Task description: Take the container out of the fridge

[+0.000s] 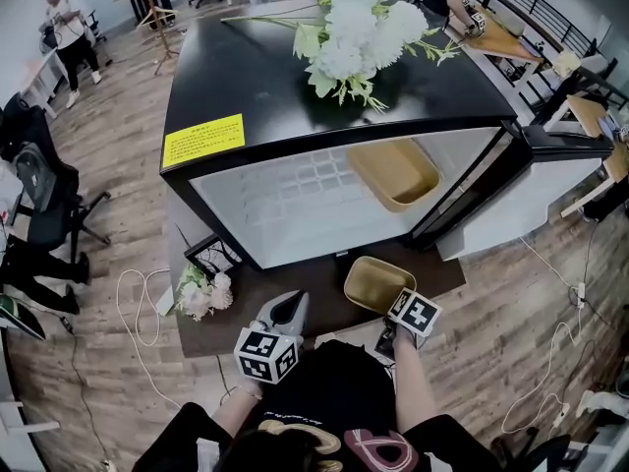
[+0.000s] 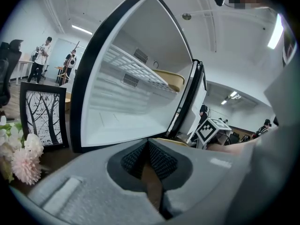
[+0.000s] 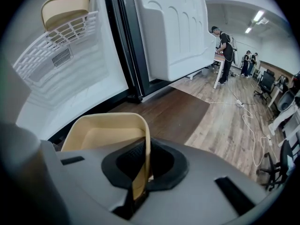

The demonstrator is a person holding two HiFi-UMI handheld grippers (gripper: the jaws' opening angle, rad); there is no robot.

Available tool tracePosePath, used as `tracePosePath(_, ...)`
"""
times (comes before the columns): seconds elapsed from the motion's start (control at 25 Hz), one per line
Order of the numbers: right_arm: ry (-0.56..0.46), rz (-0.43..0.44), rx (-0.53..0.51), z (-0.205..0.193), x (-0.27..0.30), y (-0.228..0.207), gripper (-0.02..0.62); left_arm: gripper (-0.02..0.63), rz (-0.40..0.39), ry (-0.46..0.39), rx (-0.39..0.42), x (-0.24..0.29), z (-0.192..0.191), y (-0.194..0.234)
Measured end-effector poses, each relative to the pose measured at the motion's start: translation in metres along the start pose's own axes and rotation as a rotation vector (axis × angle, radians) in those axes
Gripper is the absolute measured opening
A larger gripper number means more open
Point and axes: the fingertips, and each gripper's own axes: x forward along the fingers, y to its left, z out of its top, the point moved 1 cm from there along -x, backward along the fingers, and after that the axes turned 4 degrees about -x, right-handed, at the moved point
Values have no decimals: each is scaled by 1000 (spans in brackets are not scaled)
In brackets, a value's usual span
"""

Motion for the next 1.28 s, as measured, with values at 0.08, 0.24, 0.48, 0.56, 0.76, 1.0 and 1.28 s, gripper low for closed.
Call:
tracePosePath(0.08,5,-9,-5,0,3,-2,12,8,6,-1,1,0,0,1)
tracePosePath(0.24,18,-12,-9,-1,8,-3,13,8,17,-3,2,1,0,2)
tracePosePath(0.48,26,6,-25,-2,14,0,14,8,39,-8,-6,3,0,6)
tracePosePath(0.56,17,28,-22,1,13,3,28,8,45,-11,-5,4,1,7)
tracePosePath(0.76,10,109,-21,5,12,15,146,8,48,-10,-2,8,1,8)
tracePosePath(1.0,-36,154,-8,19,-8,16,192,8,42,-16,8,13,5,8)
tracePosePath(1.28,-104,167,-13,43,-34,16,221,8,26,-14,13,19,7,4)
